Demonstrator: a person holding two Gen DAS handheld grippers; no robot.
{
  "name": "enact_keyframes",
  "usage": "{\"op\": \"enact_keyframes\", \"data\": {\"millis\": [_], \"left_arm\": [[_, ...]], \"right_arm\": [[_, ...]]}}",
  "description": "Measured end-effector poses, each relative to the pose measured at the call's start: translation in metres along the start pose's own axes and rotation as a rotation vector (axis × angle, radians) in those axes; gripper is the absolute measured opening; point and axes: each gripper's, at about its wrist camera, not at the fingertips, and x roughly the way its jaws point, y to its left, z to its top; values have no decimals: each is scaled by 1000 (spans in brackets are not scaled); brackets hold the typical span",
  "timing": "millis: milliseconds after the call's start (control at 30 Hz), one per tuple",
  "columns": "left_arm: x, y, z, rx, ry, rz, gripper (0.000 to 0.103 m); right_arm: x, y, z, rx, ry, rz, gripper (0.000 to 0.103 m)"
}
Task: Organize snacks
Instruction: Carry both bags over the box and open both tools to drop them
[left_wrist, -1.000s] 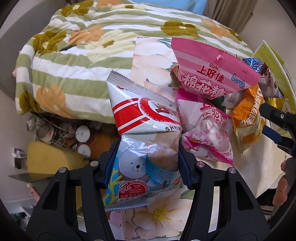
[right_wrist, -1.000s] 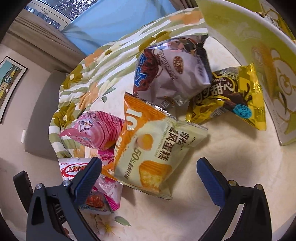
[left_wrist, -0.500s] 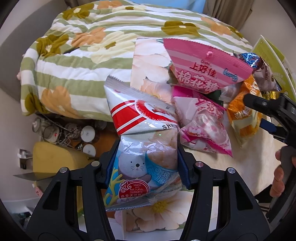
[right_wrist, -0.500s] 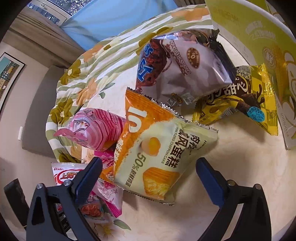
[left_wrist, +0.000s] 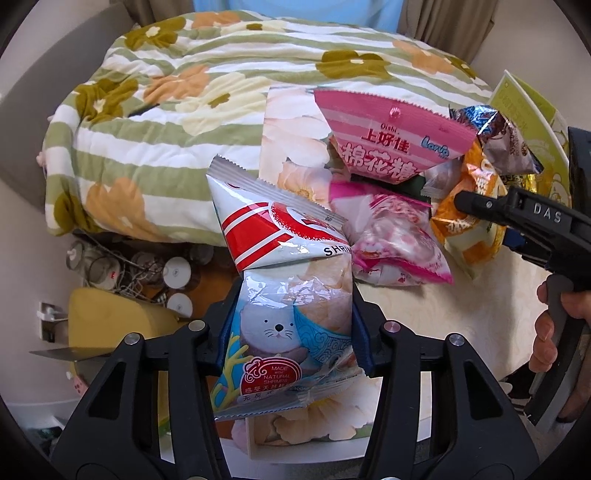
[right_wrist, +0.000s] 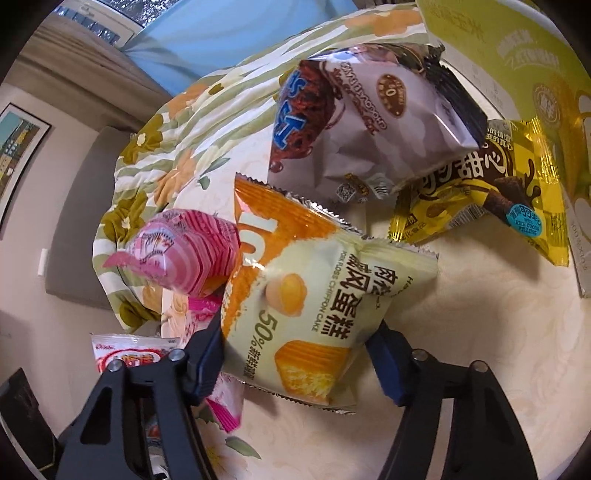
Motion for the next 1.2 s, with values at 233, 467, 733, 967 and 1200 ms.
{"op": "enact_keyframes", "data": {"millis": [233, 467, 733, 967, 1200], "left_arm": [[-20, 3, -1, -6, -39, -33, 46], [-55, -2, 3, 17, -112, -67, 46], [-102, -30, 26, 85, -225, -165, 46], [-128, -78, 51, 131, -292, -234, 46], [-142, -153, 76, 149, -337, -296, 46]], "right_arm": [[-18, -2, -10, 2, -16, 8, 64], [-55, 5, -16, -28, -77, 9, 64], [-120, 10, -25, -60, -215, 1, 64], [-177, -3, -17, -90, -339, -42, 64], [-226, -47, 7, -93, -397, -67, 64]]}}
